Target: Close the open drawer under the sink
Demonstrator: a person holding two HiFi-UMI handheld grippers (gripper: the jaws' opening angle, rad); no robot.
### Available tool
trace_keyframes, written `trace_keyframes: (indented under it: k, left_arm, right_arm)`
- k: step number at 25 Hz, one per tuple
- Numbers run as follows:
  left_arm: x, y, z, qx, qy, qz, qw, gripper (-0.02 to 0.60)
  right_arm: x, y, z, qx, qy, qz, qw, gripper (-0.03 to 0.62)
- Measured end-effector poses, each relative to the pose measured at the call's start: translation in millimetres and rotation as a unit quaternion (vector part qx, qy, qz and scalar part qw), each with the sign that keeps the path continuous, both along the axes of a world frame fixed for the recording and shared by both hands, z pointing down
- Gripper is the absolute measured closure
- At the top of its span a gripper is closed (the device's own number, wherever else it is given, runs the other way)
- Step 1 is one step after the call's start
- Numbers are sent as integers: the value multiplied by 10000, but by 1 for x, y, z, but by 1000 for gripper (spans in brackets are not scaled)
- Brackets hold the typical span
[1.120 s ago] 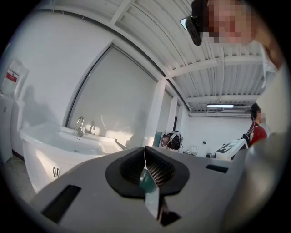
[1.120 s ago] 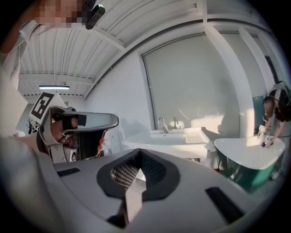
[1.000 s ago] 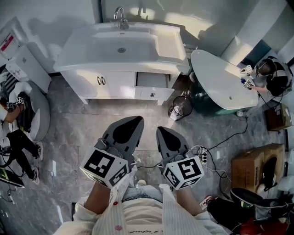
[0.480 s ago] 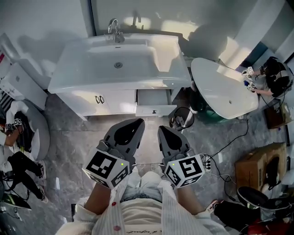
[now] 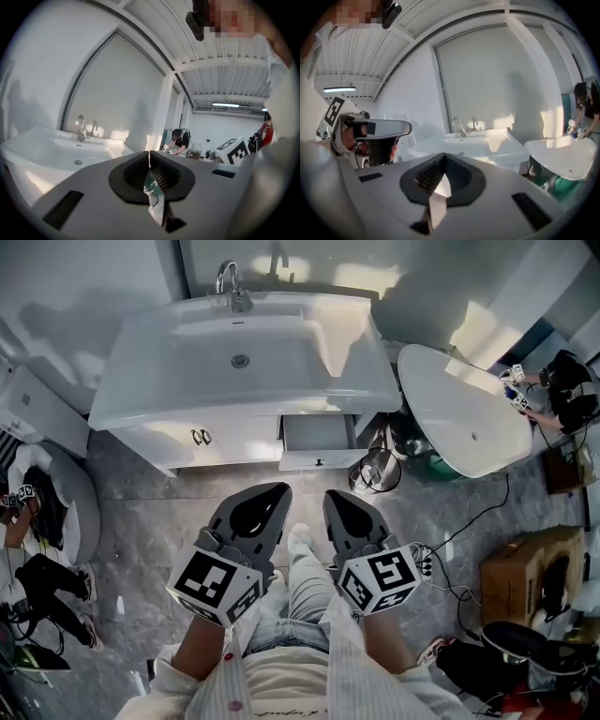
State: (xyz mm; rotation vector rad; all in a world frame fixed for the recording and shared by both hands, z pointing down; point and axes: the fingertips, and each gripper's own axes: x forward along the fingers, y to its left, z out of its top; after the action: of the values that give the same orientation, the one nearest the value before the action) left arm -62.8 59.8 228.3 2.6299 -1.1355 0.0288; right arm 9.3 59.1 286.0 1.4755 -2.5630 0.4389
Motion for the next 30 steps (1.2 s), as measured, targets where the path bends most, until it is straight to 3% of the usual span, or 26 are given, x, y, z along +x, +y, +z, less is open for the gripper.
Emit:
trace_keyframes:
  k: [9, 21, 30]
  left_arm:
    - [12, -60, 4, 32, 61, -157, 9999, 563]
    - [50, -148, -22, 179, 55, -404, 9990, 563]
    - [70, -182, -14, 108, 26, -393, 9992, 563]
  right_arm:
    - [19, -59, 13, -79, 12, -34, 10000, 585]
    - [55, -159, -13, 94, 62, -318, 9994, 585]
    - [65, -191, -11, 64, 125, -485, 9987, 585]
